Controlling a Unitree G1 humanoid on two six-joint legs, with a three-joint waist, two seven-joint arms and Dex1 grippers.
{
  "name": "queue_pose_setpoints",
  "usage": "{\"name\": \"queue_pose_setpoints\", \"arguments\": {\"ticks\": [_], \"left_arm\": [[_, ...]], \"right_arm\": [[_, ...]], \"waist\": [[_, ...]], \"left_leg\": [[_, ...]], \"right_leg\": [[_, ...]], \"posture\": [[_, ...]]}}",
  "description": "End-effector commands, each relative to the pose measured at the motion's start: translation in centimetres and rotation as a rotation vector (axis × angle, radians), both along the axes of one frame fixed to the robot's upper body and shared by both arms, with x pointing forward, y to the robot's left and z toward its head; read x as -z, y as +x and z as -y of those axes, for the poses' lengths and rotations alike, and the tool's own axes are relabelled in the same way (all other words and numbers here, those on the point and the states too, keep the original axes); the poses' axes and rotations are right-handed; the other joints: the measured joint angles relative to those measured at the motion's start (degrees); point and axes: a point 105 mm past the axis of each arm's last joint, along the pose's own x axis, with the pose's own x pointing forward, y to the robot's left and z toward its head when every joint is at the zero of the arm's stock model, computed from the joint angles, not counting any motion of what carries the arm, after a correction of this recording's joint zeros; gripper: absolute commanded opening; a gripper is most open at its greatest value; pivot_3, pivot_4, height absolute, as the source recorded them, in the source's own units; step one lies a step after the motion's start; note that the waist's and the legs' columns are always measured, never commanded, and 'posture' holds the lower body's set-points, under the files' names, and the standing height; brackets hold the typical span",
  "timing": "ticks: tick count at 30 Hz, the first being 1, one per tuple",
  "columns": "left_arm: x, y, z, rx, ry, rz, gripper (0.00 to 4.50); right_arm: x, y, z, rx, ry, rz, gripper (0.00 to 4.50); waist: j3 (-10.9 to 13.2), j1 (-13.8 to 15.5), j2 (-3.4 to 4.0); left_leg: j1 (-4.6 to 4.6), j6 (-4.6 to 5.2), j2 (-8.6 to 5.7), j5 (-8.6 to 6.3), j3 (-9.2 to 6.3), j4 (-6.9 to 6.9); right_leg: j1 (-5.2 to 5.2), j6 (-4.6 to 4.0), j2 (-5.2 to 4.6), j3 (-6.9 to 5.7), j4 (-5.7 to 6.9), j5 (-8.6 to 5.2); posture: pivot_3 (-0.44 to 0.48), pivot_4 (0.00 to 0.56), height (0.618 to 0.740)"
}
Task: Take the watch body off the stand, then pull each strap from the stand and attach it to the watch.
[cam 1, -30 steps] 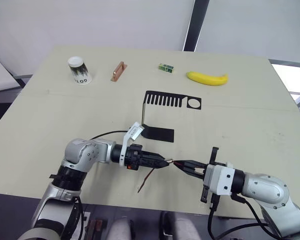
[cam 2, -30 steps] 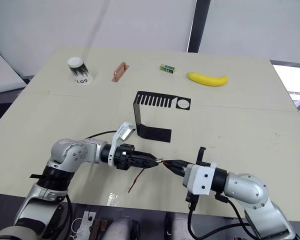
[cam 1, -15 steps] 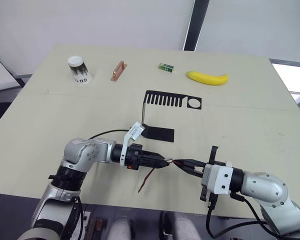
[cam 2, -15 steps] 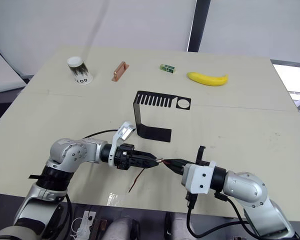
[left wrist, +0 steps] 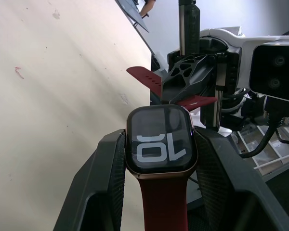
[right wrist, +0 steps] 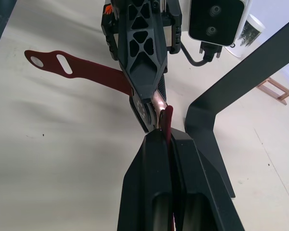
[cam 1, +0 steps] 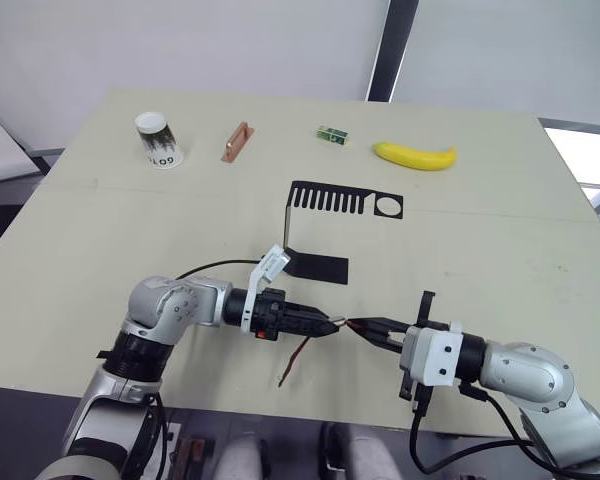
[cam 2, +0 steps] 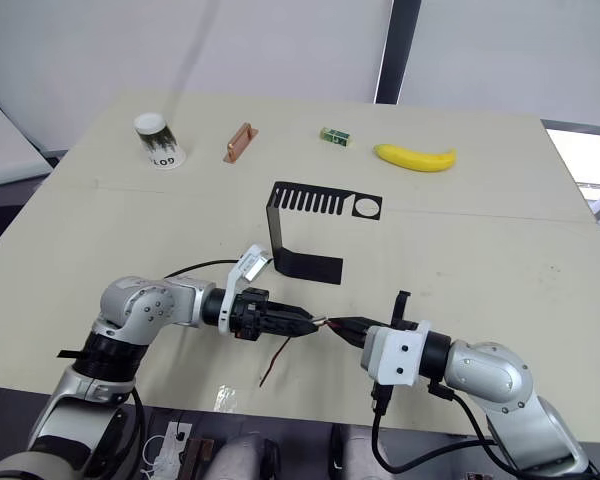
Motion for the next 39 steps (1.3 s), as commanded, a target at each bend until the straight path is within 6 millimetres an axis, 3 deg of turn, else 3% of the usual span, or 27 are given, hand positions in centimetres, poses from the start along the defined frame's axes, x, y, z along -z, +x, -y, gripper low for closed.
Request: {"name": "queue_pose_setpoints", "arguments": {"ticks": [1,39], "left_arm": [[-1.02,-1.11,1.32,0.080,-0.022,0.045,1.58],[-0.91,-1.32,2.07,0.096,-0.013,0.048,1.58]], "right_arm": [[-0.72,-0.60,-0.87,-0.047,0.004,0.032,0.00],[0.01,0.37,-1.75,-0.047,-0.034,0.016,0.00]], "waist": [[0.00,-0.01,0.00],[0.00,-0.02,0.00]], "left_leg": [[0.00,0.00,0.00,0.00,0.00,0.00],[0.00,-0.01,0.00,0.00,0.00,0.00]], "right_leg": [[0.00,0.00,0.00,0.00,0.00,0.00],[0.00,0.00,0.00,0.00,0.01,0.00]], "posture": [[0.000,0.150,0.740],[0.000,0.150,0.740]]}}
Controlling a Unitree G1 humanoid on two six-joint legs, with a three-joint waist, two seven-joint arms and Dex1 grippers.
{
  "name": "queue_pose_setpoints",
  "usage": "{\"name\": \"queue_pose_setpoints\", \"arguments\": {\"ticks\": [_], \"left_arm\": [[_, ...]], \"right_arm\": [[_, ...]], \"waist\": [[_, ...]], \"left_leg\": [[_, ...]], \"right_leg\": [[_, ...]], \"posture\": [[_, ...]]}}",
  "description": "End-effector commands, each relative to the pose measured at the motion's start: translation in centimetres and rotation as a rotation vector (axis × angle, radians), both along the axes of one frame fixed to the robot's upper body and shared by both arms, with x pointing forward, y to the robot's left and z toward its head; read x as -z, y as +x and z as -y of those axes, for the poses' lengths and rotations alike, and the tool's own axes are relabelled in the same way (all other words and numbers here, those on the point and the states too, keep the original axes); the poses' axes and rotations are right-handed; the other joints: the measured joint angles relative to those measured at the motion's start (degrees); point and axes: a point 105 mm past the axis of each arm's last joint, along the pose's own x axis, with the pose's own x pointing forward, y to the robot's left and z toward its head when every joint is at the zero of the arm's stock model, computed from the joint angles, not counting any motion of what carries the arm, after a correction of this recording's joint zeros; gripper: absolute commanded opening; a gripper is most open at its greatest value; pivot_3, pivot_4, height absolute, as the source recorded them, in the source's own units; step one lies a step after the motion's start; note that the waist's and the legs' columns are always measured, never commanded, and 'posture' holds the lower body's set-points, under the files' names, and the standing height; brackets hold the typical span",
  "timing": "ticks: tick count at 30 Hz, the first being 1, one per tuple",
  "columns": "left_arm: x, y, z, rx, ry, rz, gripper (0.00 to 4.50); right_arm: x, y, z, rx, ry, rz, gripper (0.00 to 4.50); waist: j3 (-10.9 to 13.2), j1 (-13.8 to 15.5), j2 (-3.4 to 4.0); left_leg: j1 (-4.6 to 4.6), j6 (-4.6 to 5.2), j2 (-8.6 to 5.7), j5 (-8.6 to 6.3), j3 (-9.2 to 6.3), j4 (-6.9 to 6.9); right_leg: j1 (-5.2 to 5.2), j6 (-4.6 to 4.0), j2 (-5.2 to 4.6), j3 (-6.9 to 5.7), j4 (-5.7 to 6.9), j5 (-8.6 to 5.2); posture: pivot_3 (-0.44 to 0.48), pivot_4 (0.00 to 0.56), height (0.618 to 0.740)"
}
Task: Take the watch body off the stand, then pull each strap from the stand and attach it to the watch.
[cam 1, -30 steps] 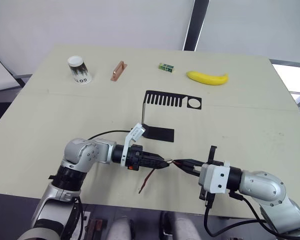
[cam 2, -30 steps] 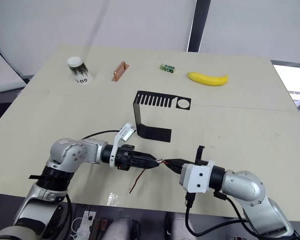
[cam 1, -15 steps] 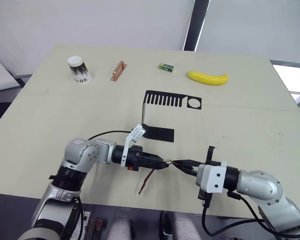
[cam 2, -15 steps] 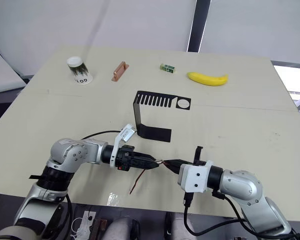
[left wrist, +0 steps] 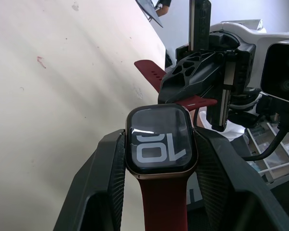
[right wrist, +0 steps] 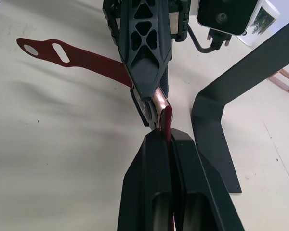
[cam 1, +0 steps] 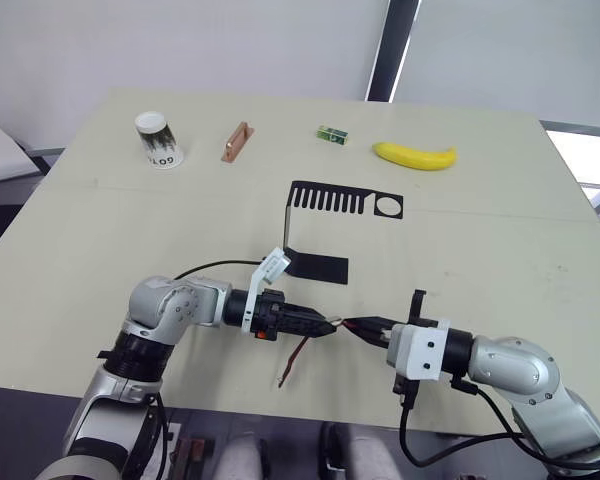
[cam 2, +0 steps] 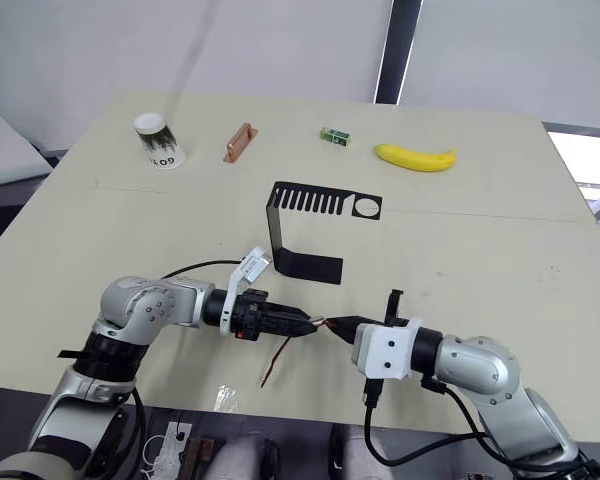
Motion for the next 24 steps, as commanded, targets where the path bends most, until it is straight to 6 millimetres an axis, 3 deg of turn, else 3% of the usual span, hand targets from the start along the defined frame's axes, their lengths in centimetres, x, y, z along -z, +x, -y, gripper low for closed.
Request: {"name": "queue_pose_setpoints", "arguments": {"ticks": [1,24], "left_arm": [[-1.60,-1.67,2.18,0.128,-0.067,0.041,1.58],[-1.55,-1.70,2.49,0.134,-0.073,0.043,1.58]], "right_arm": [[-0.75,-0.50,-1.28,-0.055,0.027,0.024,0.00],[-0.82,0.01,-2.16,-0.058,0.015,0.005,0.00]], "waist": [[0.00,0.01,0.00],[0.00,-0.01,0.00]], "left_leg": [[0.00,0.00,0.00,0.00,0.00,0.00],[0.00,0.00,0.00,0.00,0.00,0.00]], "right_leg": [[0.00,0.00,0.00,0.00,0.00,0.00],[-0.01,0.00,0.00,-0.01,0.00,0.00]], "posture": [[0.000,0.150,0.740],[0.000,0.150,0.740]]}}
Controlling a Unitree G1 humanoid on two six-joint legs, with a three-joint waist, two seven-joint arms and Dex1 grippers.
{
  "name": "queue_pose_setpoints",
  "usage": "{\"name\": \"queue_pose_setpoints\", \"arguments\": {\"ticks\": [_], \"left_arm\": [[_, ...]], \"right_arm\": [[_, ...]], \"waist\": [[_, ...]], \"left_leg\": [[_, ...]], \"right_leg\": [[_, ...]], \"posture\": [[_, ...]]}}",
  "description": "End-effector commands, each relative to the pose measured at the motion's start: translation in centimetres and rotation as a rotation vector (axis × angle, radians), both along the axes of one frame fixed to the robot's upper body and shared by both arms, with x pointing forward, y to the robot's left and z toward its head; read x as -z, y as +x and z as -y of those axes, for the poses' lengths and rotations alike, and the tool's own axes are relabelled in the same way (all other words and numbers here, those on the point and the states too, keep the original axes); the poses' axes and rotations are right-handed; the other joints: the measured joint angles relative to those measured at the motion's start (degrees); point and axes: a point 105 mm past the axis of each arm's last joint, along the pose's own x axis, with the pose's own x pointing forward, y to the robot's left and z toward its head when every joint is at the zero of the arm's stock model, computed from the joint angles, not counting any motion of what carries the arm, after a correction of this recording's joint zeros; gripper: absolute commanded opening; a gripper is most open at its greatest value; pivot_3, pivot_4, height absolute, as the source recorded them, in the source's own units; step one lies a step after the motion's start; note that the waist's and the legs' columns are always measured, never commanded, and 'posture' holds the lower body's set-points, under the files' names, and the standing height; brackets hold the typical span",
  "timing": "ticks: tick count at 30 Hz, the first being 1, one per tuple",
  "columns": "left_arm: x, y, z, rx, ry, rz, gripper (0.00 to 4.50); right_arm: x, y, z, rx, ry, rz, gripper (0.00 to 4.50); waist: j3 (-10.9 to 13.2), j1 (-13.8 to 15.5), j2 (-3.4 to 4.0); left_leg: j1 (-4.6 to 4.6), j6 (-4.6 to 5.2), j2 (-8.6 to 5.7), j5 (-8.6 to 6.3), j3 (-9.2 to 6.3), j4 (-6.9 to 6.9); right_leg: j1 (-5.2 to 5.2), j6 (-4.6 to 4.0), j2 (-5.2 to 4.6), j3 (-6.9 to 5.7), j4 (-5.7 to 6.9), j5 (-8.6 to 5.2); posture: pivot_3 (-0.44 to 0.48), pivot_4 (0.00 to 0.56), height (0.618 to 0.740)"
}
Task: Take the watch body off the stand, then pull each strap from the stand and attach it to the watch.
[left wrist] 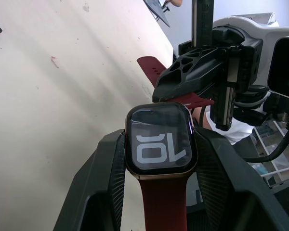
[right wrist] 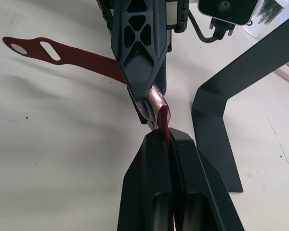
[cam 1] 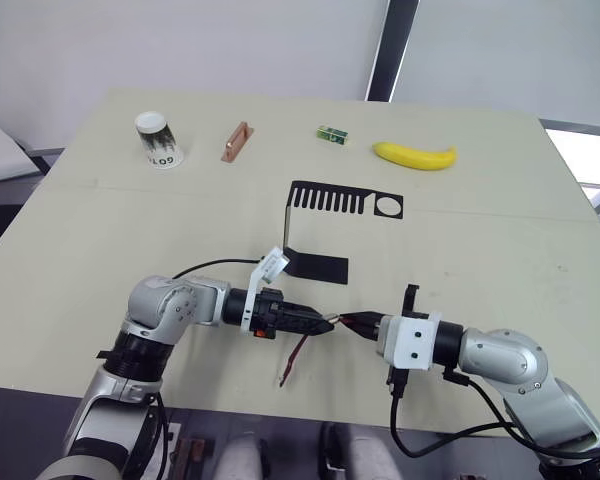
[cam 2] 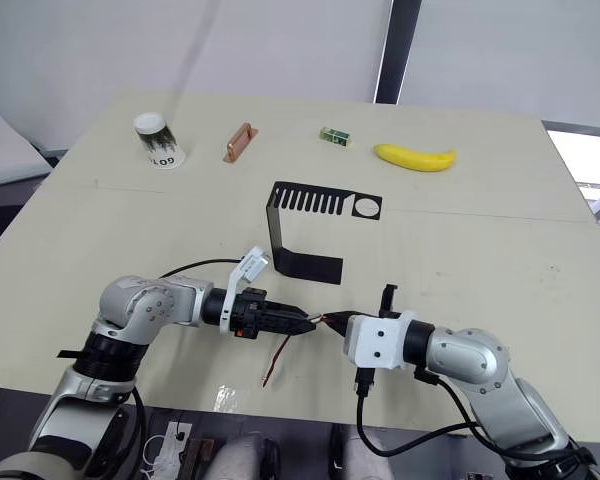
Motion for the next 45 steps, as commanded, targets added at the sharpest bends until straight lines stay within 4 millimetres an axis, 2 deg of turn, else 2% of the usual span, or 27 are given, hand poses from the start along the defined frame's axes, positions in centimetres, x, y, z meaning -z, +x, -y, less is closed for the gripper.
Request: {"name": "queue_pose_setpoints", "arguments": {"ticks": [1,45], "left_arm": [[-1.72,-2.00,2.65,0.153,-0.090,0.031,1.58],[-1.70,-2.29,2.97,0.183,-0.079,0.042,1.58]], "right_arm": [[-0.97,-0.68,-1.50,-0.068,0.038,0.028,0.00],[-0.97,-0.41,-2.05,-0.055,0.016,-0.020,0.00]], "waist": [[0.00,0.00,0.00],[0.00,-0.01,0.00]], "left_leg": [[0.00,0.00,0.00,0.00,0.00,0.00],[-0.03,0.00,0.00,0.00,0.00,0.00]], "right_leg": [[0.00,0.00,0.00,0.00,0.00,0.00],[-0.02,0.00,0.00,-0.01,0.00,0.00]], "posture": [[0.000,0.150,0.740],[0.000,0.150,0.740]]}}
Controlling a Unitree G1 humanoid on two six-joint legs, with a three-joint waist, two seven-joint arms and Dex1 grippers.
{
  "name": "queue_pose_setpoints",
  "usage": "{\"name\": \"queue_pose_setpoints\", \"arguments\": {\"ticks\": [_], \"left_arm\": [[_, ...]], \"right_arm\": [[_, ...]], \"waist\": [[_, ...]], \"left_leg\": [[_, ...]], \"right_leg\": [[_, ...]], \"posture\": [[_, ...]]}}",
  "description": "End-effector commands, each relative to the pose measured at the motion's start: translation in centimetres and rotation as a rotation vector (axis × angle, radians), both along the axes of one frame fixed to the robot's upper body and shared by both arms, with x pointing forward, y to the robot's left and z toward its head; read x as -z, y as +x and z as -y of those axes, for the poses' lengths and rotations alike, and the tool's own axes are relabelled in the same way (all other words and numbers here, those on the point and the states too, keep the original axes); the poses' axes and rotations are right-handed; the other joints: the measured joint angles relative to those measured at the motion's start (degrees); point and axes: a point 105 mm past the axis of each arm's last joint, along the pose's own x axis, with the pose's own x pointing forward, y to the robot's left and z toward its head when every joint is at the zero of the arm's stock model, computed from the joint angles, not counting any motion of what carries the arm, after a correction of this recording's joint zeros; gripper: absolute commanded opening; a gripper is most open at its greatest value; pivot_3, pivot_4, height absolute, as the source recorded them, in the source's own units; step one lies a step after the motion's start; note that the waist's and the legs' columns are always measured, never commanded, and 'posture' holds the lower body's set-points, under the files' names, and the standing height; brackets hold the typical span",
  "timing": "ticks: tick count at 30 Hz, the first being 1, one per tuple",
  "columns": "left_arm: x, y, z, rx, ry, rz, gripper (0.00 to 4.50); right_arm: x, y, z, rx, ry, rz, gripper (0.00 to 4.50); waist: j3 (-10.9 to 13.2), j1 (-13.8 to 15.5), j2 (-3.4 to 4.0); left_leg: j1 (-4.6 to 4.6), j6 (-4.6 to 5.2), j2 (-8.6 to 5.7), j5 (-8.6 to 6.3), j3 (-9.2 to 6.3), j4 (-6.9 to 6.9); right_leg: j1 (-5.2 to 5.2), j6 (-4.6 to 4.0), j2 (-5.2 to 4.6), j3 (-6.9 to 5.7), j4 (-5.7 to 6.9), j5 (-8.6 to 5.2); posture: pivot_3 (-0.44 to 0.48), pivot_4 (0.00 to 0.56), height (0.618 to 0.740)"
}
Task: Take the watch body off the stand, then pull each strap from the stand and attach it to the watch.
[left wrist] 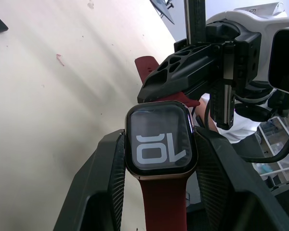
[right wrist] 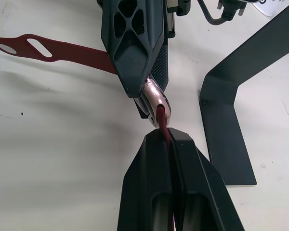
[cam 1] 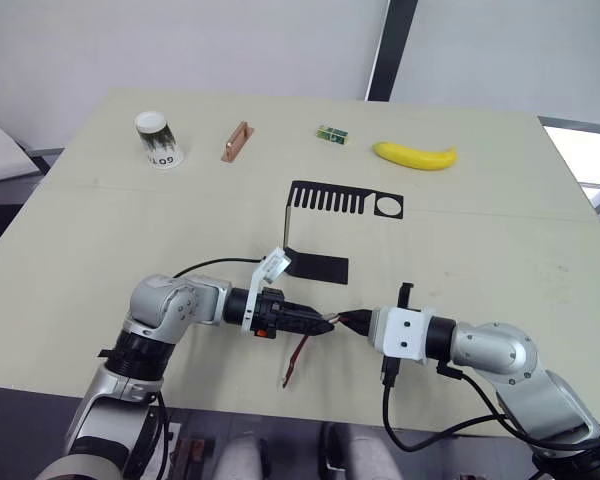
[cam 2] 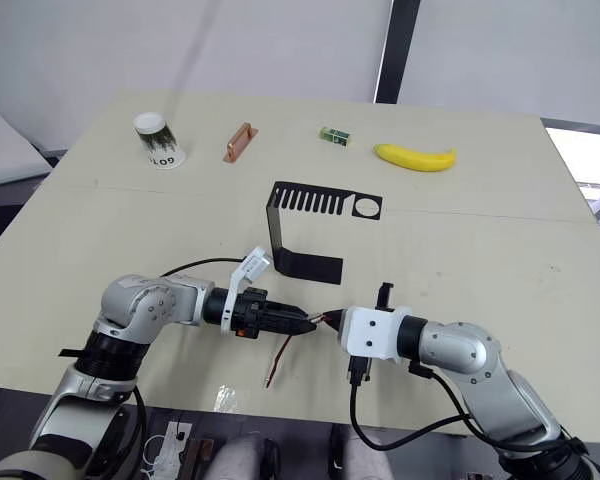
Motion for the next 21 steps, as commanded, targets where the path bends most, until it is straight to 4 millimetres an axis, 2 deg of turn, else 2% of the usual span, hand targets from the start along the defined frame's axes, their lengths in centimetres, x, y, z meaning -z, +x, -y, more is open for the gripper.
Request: {"name": "queue_pose_setpoints", "arguments": {"ticks": [1,21], "left_arm": [[-1.83,-2.42,2.85,0.184,-0.097,0.030,1.58],[-1.76,-2.58,2.93,0.195,-0.091,0.033,1.58]], "right_arm": [[-1.37,-1.14,-1.76,-0.086,0.044,0.048,0.00],[-0.86,-1.05,-1.73,-0.079,0.037,0.037,0.00]], "waist": [[0.00,0.00,0.00],[0.00,0.01,0.00]], "left_leg": [[0.00,0.00,0.00,0.00,0.00,0.00],[-0.01,0.00,0.00,0.00,0.00,0.00]], "right_leg": [[0.00,0.00,0.00,0.00,0.00,0.00],[-0.01,0.00,0.00,0.00,0.00,0.00]], "posture": [[0.000,0.150,0.740],[0.000,0.150,0.740]]}}
